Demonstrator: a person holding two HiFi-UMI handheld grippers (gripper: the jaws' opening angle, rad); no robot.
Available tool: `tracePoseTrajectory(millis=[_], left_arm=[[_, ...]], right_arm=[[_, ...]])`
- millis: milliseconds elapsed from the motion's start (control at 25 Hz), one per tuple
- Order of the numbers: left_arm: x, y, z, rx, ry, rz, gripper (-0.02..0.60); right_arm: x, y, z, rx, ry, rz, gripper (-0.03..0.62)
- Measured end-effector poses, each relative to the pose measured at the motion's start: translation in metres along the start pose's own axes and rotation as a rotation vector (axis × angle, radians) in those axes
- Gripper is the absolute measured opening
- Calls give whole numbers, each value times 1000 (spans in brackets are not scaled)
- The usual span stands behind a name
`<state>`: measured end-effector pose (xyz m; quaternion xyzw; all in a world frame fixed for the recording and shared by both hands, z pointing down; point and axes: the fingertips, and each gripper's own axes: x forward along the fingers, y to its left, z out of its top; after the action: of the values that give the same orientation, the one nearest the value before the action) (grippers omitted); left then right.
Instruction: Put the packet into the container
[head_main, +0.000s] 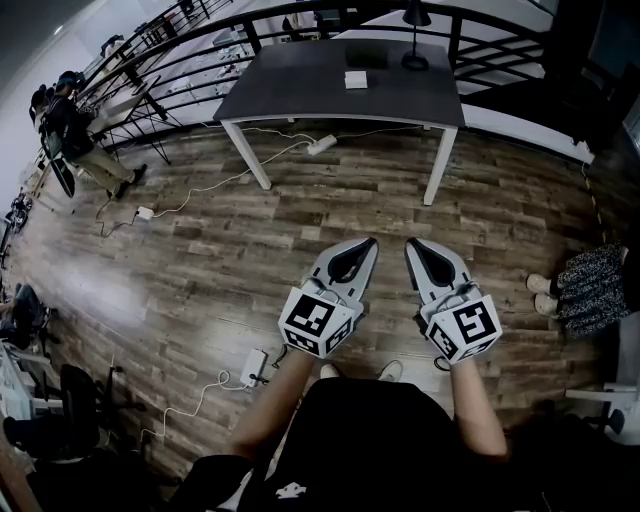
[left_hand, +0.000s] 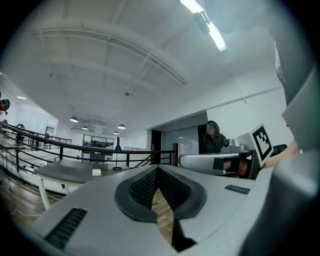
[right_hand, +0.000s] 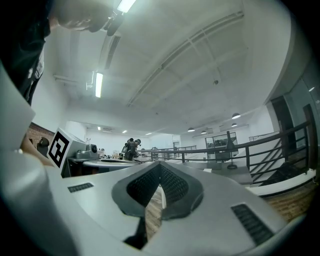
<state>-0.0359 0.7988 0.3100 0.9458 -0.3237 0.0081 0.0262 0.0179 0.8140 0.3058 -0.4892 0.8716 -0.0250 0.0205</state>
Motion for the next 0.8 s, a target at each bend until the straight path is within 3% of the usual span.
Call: tracePoseTrajectory(millis=[400,800], left_arm=[[23,-31,-7,-9,7,25,-5],[36,-19,-5,4,14,52,-5]], right_arm=[[-29,-37,-5,10,11,12,5],[-14,-51,-8,30,0,34,5]])
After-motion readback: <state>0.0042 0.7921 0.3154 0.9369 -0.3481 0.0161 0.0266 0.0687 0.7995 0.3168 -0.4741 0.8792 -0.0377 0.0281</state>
